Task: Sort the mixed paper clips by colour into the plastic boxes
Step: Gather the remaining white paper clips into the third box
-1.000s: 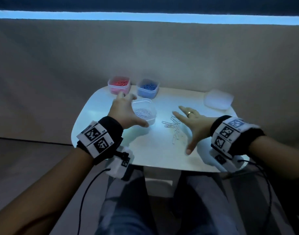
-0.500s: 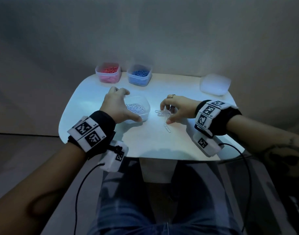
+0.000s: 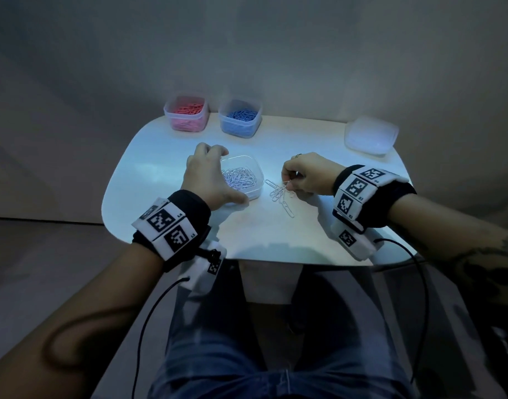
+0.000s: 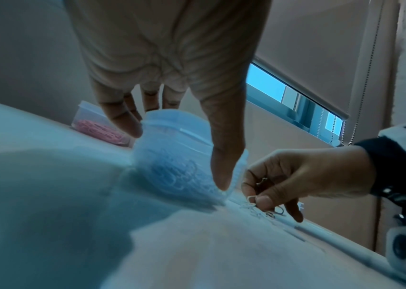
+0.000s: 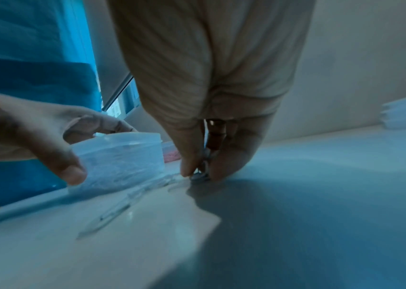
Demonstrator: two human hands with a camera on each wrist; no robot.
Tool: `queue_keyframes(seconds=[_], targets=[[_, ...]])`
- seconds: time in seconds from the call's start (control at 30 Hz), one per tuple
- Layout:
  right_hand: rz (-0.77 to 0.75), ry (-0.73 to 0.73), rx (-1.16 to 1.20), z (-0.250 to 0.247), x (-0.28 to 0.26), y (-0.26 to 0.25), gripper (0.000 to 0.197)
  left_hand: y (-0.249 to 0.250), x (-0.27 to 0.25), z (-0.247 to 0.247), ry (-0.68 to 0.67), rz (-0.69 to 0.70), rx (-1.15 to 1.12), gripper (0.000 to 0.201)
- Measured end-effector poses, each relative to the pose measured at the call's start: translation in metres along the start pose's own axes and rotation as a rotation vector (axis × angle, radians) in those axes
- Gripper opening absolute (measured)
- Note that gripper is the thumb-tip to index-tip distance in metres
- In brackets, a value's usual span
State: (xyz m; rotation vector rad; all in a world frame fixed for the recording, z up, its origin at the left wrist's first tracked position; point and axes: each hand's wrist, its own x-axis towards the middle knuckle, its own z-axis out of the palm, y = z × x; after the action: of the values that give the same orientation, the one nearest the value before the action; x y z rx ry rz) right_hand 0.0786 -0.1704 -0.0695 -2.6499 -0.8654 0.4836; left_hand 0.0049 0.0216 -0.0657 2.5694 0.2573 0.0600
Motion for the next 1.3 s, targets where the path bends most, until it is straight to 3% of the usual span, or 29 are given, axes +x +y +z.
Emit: queue_keyframes(seconds=[0.13, 0.23, 0.33, 0.4, 0.5, 0.53, 0.67, 0.73, 0.93, 1.0, 1.07, 1.17, 1.23, 1.3], targets=[[0.076, 0.077, 0.326, -0.02, -0.007, -0.006, 0.006, 0.001, -0.001, 0.0, -0.003, -0.007, 0.011, 0.094], [-0.011, 0.161, 0.54, -0.036, -0.006, -0.03, 0.019, 0.003, -0.001, -0.001, 0.002, -0.012, 0.017, 0.094], [-0.093, 0.126, 0.453, -0.026, 0.006, -0.065, 0.01, 0.003, -0.001, -0.001, -0.004, -0.013, 0.024, 0.093], [-0.093, 0.104, 0.359, -0.015, 0.015, -0.07, 0.027, 0.004, -0.002, -0.001, -0.009, -0.019, 0.027, 0.093], [0.032, 0.328, 0.42, -0.024, 0.011, -0.051, 0.027, 0.005, -0.001, -0.003, -0.015, -0.018, 0.055, 0.094], [0.079, 0.33, 0.355, -0.027, 0.009, -0.041, 0.026, 0.006, -0.001, -0.004, -0.02, -0.014, 0.077, 0.093], [0.124, -0.148, -0.069, -0.015, -0.001, -0.027, 0.064, 0.011, 0.007, -0.01, -0.074, 0.016, 0.175, 0.093], [0.108, -0.141, -0.078, -0.004, 0.003, -0.032, 0.064, 0.013, 0.012, -0.014, -0.092, 0.02, 0.199, 0.094], [0.056, -0.048, -0.059, 0.002, 0.01, -0.035, 0.032, 0.015, 0.02, -0.027, -0.134, 0.01, 0.243, 0.098], [0.05, -0.027, -0.038, 0.003, 0.009, -0.033, 0.025, 0.018, 0.013, -0.031, -0.09, 0.025, 0.219, 0.106], [0.044, -0.014, -0.039, 0.004, 0.008, -0.032, 0.018, 0.021, -0.001, -0.03, 0.075, 0.068, 0.096, 0.096], [0.056, -0.013, -0.034, 0.0, 0.007, -0.029, 0.012, 0.022, -0.029, -0.011, 0.329, 0.101, -0.307, 0.053], [0.059, -0.045, -0.028, -0.003, 0.006, -0.025, 0.019, 0.024, -0.046, 0.007, 0.331, -0.005, -0.645, 0.025], [0.063, -0.07, -0.054, -0.003, 0.005, -0.023, 0.027, 0.028, -0.057, 0.024, 0.216, -0.18, -0.976, 0.01]])
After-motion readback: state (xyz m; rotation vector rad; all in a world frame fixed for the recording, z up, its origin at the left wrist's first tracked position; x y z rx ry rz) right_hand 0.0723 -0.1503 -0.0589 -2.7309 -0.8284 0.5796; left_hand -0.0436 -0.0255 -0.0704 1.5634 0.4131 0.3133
